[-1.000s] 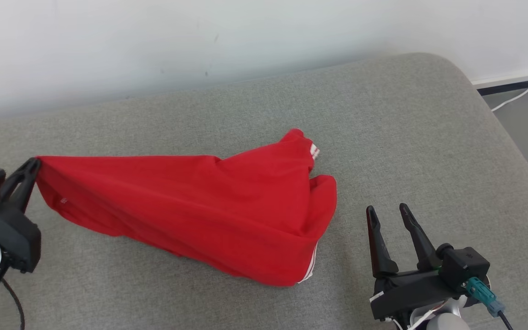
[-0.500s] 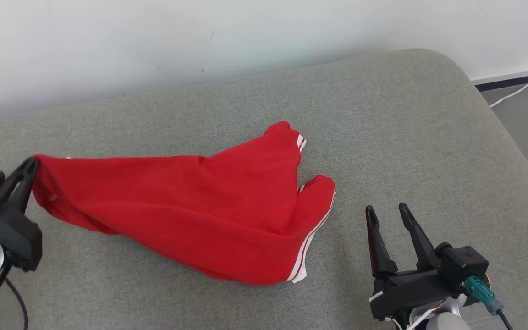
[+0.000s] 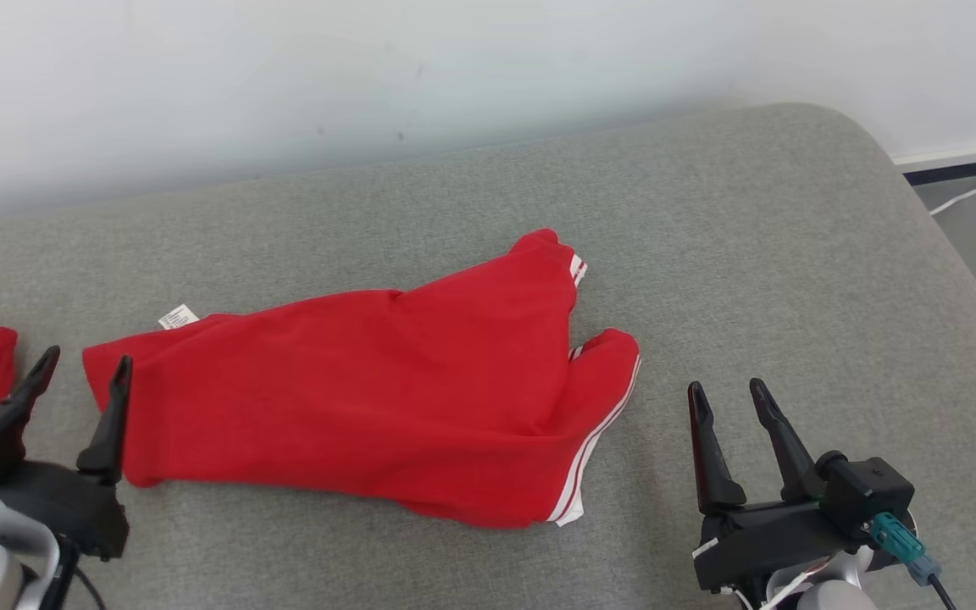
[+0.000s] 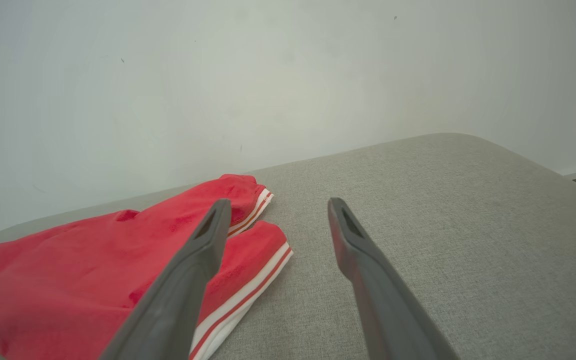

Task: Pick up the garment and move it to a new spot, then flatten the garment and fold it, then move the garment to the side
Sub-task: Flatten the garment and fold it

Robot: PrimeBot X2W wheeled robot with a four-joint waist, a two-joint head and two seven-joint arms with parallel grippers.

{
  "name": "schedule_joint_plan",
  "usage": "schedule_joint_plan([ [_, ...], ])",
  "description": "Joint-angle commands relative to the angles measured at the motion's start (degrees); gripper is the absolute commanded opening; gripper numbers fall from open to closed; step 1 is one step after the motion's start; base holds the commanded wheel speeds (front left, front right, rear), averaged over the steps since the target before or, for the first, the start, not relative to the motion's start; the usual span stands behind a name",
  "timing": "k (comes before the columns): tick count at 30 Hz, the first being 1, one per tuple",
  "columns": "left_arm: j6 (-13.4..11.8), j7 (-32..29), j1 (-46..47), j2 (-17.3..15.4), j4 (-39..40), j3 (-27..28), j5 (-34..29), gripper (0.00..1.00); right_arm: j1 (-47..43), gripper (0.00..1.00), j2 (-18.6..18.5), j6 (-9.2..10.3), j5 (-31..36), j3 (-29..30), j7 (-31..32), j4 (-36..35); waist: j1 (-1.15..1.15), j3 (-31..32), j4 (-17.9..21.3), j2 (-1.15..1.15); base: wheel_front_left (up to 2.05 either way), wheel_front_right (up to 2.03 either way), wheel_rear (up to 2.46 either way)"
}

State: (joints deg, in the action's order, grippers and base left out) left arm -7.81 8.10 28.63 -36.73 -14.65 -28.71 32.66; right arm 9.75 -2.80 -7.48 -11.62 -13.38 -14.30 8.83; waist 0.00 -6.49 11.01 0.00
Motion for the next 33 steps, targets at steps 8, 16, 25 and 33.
schedule_joint_plan([
  [8,-6.1,6.0,-8.1,3.2,7.9,3.5,0.8,1.00,-0.8,1.00,-0.2,-0.02,1.1,1.4,0.6,-0.4,0.00,0.1,-2.3,0.00,0.00,0.00,0.00],
  [16,-10.7,7.1,-15.2,8.8,17.5,7.4,-2.0,1.00,-1.0,1.00,-0.2,-0.02,1.7,3.1,1.2,-0.4,0.00,-0.3,-4.3,0.00,0.00,0.00,0.00],
  [25,-11.7,7.1,-20.9,15.4,22.8,14.0,-6.8,1.00,-0.5,1.00,-0.2,-0.02,2.2,4.3,2.0,0.3,0.00,-0.5,-5.8,0.00,0.00,0.00,0.00],
  [33,-8.7,7.1,-24.3,19.3,21.5,18.3,-9.8,1.00,-0.8,1.00,-0.2,-0.02,1.3,4.5,3.5,2.0,0.00,0.0,-6.5,0.00,0.00,0.00,0.00],
])
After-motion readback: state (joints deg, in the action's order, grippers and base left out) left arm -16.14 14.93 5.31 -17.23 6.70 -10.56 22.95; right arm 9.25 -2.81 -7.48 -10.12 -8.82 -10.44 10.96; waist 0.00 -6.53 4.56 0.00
